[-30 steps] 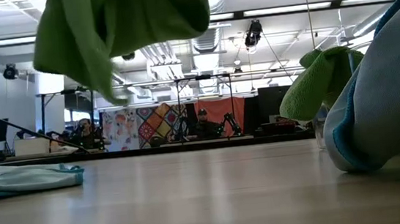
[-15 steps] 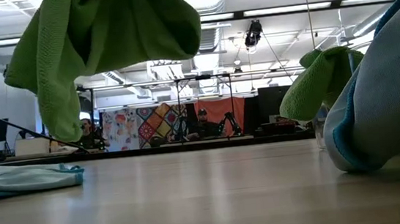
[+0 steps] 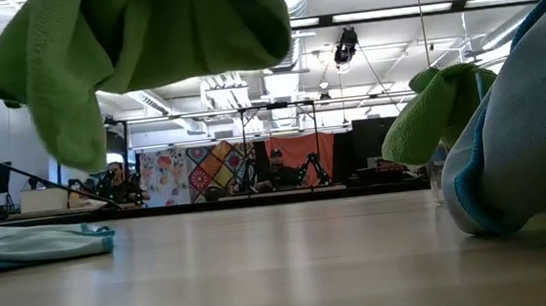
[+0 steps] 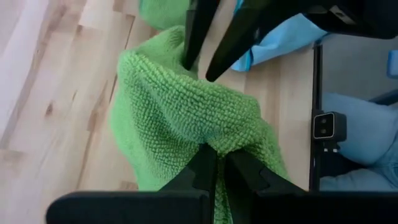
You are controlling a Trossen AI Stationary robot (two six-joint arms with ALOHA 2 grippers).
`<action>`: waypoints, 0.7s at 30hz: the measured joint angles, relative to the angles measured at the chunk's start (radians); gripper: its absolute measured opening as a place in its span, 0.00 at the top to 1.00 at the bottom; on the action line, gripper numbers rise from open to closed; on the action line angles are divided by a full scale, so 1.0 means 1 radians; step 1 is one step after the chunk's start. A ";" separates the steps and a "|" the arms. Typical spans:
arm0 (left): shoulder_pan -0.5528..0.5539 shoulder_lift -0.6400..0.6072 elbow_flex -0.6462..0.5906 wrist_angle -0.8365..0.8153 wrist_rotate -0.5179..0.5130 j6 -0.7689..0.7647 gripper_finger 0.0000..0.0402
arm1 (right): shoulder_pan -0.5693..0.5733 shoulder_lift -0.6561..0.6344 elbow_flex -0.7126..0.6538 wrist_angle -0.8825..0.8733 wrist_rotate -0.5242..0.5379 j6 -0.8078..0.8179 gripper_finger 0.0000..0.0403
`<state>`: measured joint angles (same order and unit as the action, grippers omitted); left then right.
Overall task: Sort microfiber towel by color & place in baskets
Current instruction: Put the green microfiber cloth into the top transparent bin
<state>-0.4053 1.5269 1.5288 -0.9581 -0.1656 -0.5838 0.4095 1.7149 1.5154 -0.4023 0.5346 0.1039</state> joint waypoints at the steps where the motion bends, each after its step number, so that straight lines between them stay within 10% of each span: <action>1: 0.000 0.000 0.000 0.000 0.000 0.000 0.99 | 0.000 0.000 0.000 0.000 0.000 0.000 0.82; 21: -0.002 0.000 0.000 0.001 0.027 -0.002 0.99 | -0.026 0.000 0.000 -0.014 0.103 -0.026 0.79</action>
<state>-0.4072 1.5269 1.5288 -0.9573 -0.1387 -0.5854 0.3833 1.7149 1.5154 -0.4165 0.6372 0.0779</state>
